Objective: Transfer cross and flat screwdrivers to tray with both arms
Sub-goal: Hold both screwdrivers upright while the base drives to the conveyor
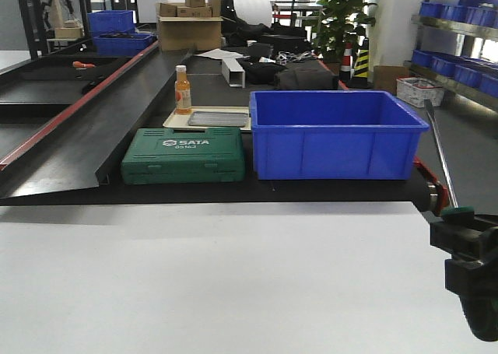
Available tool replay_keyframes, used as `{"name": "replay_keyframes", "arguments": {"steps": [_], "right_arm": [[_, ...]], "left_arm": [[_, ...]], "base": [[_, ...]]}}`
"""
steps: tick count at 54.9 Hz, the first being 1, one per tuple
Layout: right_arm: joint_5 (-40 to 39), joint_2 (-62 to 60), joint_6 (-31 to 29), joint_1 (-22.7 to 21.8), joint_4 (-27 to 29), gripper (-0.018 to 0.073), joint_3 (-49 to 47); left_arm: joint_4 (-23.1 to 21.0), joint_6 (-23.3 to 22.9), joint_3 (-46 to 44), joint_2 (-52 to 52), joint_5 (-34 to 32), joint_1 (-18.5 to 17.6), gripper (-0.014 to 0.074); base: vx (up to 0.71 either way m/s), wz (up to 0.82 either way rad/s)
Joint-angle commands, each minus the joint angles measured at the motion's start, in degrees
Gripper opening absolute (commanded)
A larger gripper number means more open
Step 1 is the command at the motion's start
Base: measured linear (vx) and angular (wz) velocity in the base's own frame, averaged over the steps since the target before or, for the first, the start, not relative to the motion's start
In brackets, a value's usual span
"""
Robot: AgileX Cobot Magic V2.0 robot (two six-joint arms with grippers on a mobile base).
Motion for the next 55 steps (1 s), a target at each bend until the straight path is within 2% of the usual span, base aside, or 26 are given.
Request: {"name": "replay_keyframes", "arguments": {"steps": [1,24,55], "right_arm": [[-4.72,-0.65,-0.46,0.03,-0.4,-0.0008,-1.79],[-4.72,-0.65,-0.4,0.03,-0.4,-0.0008,-1.79],[-4.72,-0.65,-0.4,0.03,-0.4,-0.0008,-1.79]], "left_arm": [[-1.7,-0.5,-1.47,-0.34,-4.56,-0.28,0.0001],[-1.7,-0.5,-1.47,-0.34,-4.56,-0.28,0.0001],[-1.7,-0.5,-1.47,-0.34,-4.56,-0.28,0.0001]], "base": [[-0.22,-0.24],[-0.23,-0.35],[-0.17,-0.68]]}}
